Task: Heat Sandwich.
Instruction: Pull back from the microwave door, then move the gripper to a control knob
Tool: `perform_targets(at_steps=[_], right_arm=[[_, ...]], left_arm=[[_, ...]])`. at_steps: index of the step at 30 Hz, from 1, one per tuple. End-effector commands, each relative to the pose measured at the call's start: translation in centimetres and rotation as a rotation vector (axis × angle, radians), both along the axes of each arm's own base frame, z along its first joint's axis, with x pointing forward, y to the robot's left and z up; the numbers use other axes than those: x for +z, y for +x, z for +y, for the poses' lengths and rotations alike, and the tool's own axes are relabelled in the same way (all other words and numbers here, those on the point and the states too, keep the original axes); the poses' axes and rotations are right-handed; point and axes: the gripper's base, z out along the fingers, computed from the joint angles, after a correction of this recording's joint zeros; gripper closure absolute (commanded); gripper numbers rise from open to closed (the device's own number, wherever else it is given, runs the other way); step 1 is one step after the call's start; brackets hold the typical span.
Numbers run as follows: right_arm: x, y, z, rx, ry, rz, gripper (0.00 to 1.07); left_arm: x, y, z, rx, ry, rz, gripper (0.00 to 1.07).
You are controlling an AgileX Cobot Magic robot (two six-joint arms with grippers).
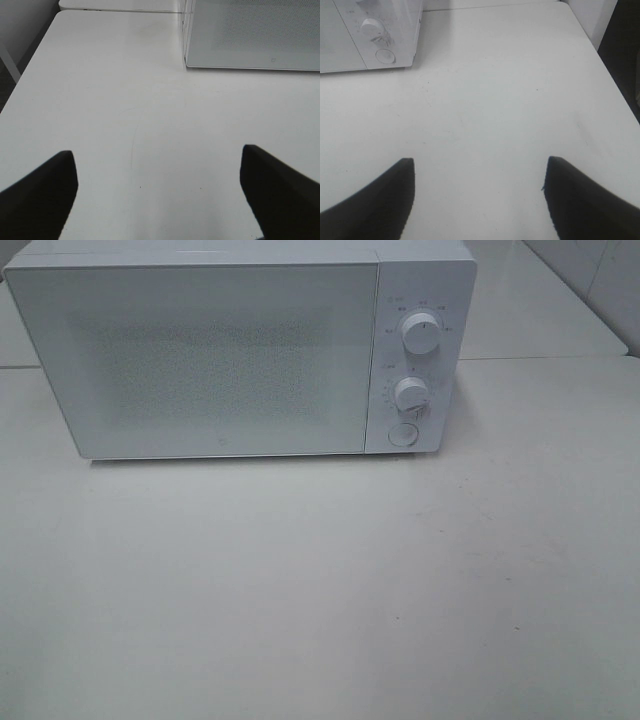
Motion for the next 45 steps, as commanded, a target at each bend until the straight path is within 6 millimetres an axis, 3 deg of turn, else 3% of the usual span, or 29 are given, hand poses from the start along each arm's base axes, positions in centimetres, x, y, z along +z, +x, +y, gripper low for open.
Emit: perform_targets(at_steps=[1,9,15,22,26,28,31,34,45], right_arm=[[1.2,-0.3,0.1,-0.008,0.010,-0.136,0.33],[2.2,2.4,0.0,0.006,0.001,-0.234,0.32],[3.6,5.8,0.5,0.117,-0.076,-0.293,0.32],[4.3,7.7,1.0,0.208,-0.091,-0.339,0.32],[4.1,9.7,1.3,0.247,-0.077,-0.305,0.32],[3.7,11.8,1.8,0.276,-0.069,-0.277,0.32],[3.6,13.1,2.1,0.291,-0.071,-0.280,0.32],[3.3,15.5,3.0,0.309,-0.072,-0.320,0.32],[1.2,20.7,6.1,0.358,-0.083,-0.379,0.33]], left_arm=[[0.0,-0.3,0.0,0.003,-0.001,-0.033,0.25],[0.0,-0.3,0.0,0.003,-0.001,-0.033,0.25],[0.0,-0.3,0.0,0.003,-0.001,-0.033,0.25],[0.0,-0.3,0.0,0.003,-0.001,-0.033,0.25],[0.0,-0.3,0.0,0.003,-0.001,-0.033,0.25],[0.0,-0.3,0.0,0.003,-0.001,-0.033,0.25],[0.0,-0.3,0.0,0.003,-0.001,-0.033,0.25],[0.0,-0.3,0.0,0.003,-0.001,-0.033,0.25],[0.0,-0.3,0.0,0.003,-0.001,-0.033,0.25]])
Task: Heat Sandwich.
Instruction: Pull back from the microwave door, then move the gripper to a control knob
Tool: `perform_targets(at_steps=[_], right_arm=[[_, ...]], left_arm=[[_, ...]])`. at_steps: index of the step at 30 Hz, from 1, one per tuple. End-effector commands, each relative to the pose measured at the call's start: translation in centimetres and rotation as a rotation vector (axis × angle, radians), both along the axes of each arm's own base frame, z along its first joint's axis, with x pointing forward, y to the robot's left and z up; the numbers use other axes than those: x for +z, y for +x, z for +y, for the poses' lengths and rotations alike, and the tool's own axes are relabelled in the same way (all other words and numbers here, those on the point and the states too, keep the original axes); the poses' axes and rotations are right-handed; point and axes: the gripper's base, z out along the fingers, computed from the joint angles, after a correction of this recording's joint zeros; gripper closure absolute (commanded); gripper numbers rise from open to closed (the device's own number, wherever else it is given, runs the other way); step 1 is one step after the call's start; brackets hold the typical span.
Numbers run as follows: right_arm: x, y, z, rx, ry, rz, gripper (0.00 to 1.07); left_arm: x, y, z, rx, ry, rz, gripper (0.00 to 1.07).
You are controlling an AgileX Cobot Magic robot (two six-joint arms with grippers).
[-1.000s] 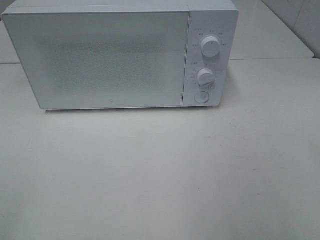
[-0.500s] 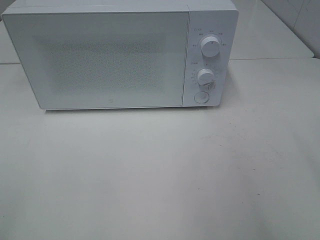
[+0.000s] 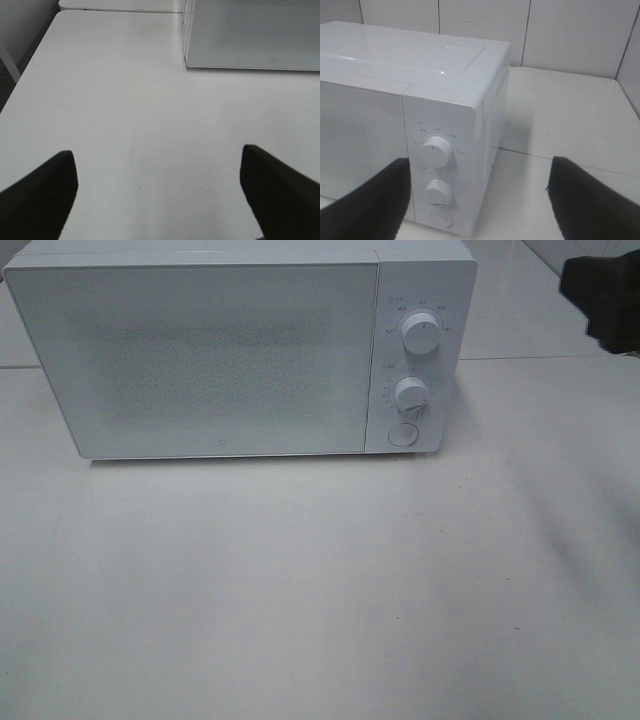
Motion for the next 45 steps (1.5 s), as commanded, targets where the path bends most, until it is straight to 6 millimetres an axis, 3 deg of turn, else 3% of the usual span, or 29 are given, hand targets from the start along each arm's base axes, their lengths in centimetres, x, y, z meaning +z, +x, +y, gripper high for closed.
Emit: perform_targets(at_steps=[1,7,12,17,21,30,45], right_arm=[[-1.0,1.4,1.6,0.031,-0.006,-0.024,0.33],[-3.4,2.8,4.6,0.084,0.003,0.001,0.33],[-6.0,3.8,6.3,0.025,0.062,0.059,0.33],[-7.3,4.1,7.3,0.021,0.043,0.051,0.33],[-10.4,4.7,8.8,-0.016,0.007,0.059,0.33],[-13.6,6.4,10.0,-0.081,-0.034,0.081,0.33],[-16.1,9.4,11.0,-0.233,-0.037,0.017,0.36]], left_arm=[[0.0,-0.3,0.0,0.003,-0.001,-0.033,0.25],[0.0,-0.3,0.0,0.003,-0.001,-0.033,0.25],[0.0,-0.3,0.0,0.003,-0.001,-0.033,0.25],[0.0,-0.3,0.0,0.003,-0.001,-0.033,0.25],[0.0,-0.3,0.0,0.003,-0.001,-0.033,0.25],[0.0,-0.3,0.0,0.003,-0.001,-0.033,0.25],[0.0,-0.3,0.0,0.003,-0.001,-0.033,0.25]])
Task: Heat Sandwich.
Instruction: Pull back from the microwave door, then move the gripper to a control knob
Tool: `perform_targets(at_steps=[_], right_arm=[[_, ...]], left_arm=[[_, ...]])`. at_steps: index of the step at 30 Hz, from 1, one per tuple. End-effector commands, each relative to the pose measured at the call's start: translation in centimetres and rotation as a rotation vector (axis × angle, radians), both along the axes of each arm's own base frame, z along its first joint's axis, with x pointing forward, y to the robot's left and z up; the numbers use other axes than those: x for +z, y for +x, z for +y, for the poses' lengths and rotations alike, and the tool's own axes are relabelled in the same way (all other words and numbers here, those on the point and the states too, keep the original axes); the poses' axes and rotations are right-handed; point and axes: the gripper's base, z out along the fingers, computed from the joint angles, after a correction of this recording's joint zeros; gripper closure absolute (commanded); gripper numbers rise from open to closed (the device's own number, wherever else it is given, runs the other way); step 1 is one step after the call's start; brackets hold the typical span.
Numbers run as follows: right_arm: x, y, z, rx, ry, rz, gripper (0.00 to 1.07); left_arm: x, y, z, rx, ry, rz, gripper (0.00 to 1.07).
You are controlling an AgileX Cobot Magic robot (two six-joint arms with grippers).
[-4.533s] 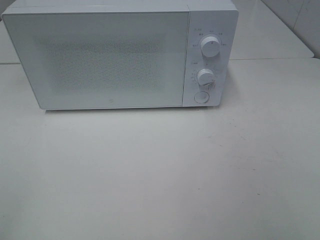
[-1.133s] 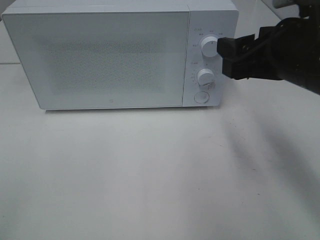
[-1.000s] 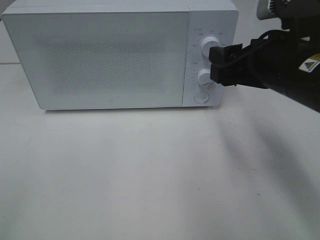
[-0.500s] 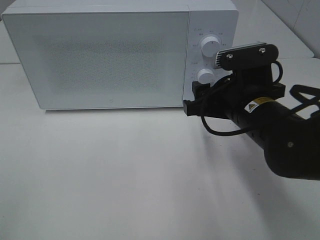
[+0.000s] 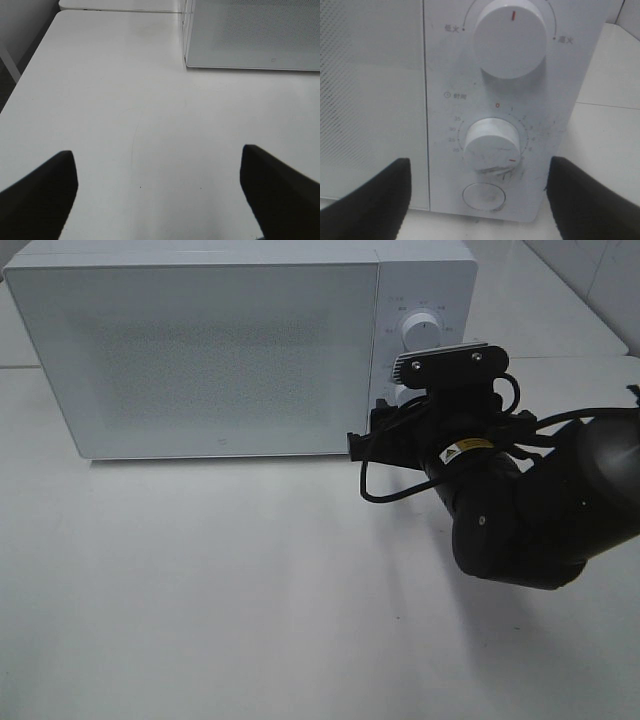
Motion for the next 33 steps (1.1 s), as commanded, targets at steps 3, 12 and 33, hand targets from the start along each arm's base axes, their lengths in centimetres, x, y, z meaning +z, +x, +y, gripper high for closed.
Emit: perform_targets(at_steps=[3,12,33], right_arm=[[-0.2,0.9,0.4,-0.042,-0.004,-0.050,0.36],[-0.8,1.8,0.9,-0.050,-0.006,-0.059,0.36],[-1.3,4.2,0.7,-0.054,-0.005,-0.081,0.36]], left_arm=[[0.0,-0.3,0.0,0.003,-0.001,-0.033,0.25],[0.0,-0.3,0.0,0.003,-0.001,-0.033,0.25],[0.0,-0.3,0.0,0.003,-0.001,-0.033,0.25]])
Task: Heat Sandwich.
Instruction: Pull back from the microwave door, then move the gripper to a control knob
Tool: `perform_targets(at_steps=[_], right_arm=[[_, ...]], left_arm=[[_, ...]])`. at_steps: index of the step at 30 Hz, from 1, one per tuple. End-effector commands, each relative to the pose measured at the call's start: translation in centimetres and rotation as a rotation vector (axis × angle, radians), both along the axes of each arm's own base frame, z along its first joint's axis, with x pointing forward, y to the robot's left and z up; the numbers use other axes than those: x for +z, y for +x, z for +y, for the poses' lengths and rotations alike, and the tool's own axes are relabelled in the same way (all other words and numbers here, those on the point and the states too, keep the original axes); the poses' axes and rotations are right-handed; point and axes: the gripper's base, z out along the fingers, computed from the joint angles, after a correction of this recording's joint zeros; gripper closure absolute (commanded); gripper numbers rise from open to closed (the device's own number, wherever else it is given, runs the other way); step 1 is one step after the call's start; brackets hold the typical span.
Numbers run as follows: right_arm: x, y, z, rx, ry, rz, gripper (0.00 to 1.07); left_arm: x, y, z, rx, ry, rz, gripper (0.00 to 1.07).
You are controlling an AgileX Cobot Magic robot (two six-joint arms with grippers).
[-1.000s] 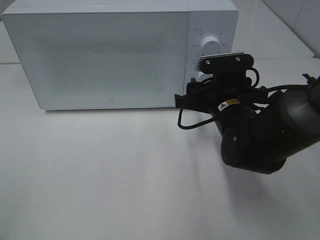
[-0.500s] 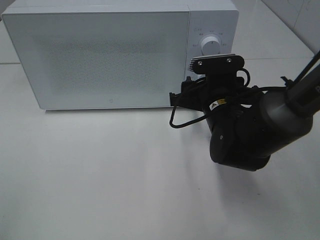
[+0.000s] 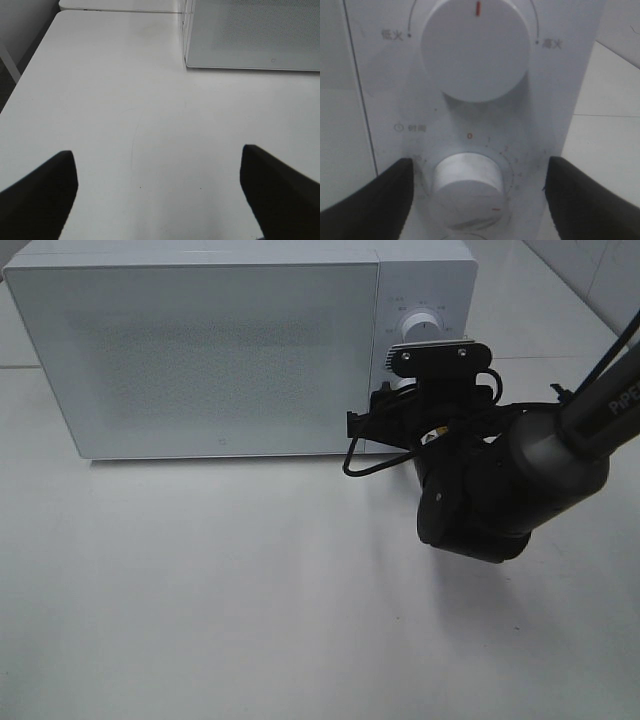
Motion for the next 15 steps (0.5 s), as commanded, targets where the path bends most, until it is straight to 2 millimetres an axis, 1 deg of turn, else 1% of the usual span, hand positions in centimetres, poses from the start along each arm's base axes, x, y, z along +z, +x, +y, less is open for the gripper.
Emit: perform_targets(at_steps=[1,6,9,15], right_arm=[[0.2,0.3,0.4,0.046,-0.020,-0.010,0.36],[-0.3,0.5,0.5,0.043,-0.024,0.001,0.38],[-1.0,0.9,0.8,0.045,-0.031,0.009,0.43],[-1.0,0.9,0.7,0.033,-0.032,-0.007,0.48]], left_arm=[[0.0,-0.2,0.0,0.003,-0.001,-0.031,0.25],[0.0,-0.2,0.0,0.003,-0.001,-0.031,0.25],[0.0,-0.2,0.0,0.003,-0.001,-0.031,0.25],[0.0,-0.2,0.0,0.003,-0.001,-0.031,0.25]])
